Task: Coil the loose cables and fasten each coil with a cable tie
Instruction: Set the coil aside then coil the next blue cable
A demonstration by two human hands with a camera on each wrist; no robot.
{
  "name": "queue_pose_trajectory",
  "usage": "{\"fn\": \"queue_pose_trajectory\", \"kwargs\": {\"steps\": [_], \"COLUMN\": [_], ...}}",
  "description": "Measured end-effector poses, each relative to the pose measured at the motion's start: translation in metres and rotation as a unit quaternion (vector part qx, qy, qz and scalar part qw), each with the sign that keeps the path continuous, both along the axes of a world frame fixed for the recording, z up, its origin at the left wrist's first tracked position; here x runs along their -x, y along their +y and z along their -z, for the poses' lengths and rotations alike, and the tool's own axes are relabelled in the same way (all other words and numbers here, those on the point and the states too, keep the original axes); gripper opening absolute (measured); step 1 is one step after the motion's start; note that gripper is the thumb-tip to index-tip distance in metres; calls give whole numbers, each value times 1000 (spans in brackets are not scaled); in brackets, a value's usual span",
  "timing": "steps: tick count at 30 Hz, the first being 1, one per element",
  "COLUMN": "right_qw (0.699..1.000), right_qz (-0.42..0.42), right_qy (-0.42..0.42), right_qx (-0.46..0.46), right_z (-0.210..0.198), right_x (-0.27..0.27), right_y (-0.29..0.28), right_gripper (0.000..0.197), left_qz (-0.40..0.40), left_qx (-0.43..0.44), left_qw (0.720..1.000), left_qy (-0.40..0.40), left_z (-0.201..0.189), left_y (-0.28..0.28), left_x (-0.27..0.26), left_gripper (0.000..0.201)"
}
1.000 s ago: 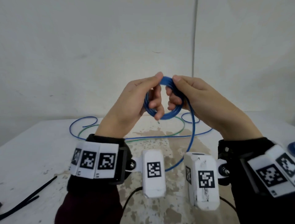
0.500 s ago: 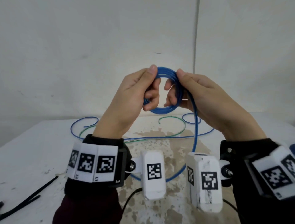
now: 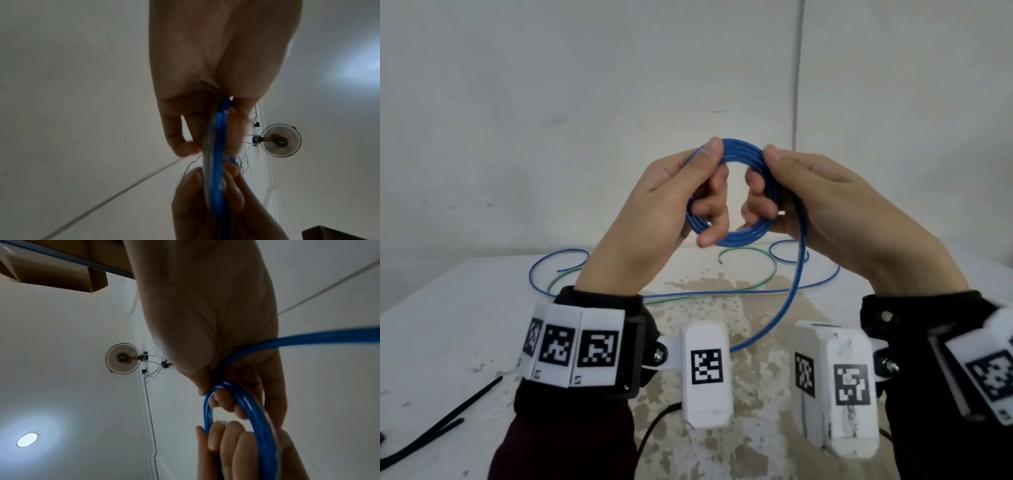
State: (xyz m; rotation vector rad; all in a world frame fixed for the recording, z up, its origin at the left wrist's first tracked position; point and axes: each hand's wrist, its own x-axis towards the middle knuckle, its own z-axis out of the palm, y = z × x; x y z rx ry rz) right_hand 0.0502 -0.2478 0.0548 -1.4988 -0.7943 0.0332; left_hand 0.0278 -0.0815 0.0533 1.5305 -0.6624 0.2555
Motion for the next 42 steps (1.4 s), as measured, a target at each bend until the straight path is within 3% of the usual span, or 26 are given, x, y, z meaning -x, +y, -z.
{"fn": "queue_pose_trajectory", "kwargs": {"steps": [3, 5, 12, 22, 27, 32, 34, 39, 42], "right_qw": [999, 998, 996, 993, 988, 986, 992, 995, 990], "right_qz": [-8, 6, 57, 65, 62, 36, 38, 31, 41], "right_qy": [-3, -3, 6, 25, 51, 74, 56, -45, -62], "right_qx": [-31, -59, -68, -97, -129, -142, -111, 78, 118], "right_z": [-1, -2, 1, 2, 1, -1, 1, 5, 4], "right_x": [0, 0, -5, -5, -7, -7, -8, -5, -2], "right_y": [1, 3, 4, 9, 5, 4, 2, 1, 5], "right_gripper": [37, 37, 38, 38, 36, 37, 37, 35, 35], "left_qz": [99, 119, -38, -17, -35, -22, -27, -24, -6], "left_qx": [15, 43, 2, 9, -37, -43, -50, -70, -102], "left_qw": [995, 992, 999, 998, 997, 998, 997, 994, 990], "left_qy": [9, 3, 24, 55, 66, 50, 45, 76, 102], "left_z": [1, 0, -1, -2, 4, 0, 0, -2, -1], "left_y": [1, 1, 9, 11, 13, 16, 14, 11, 13], "left_x": [2, 5, 2, 4, 0, 4, 4, 3, 4], "left_gripper": [29, 20, 18, 32, 18, 28, 31, 36, 39]}}
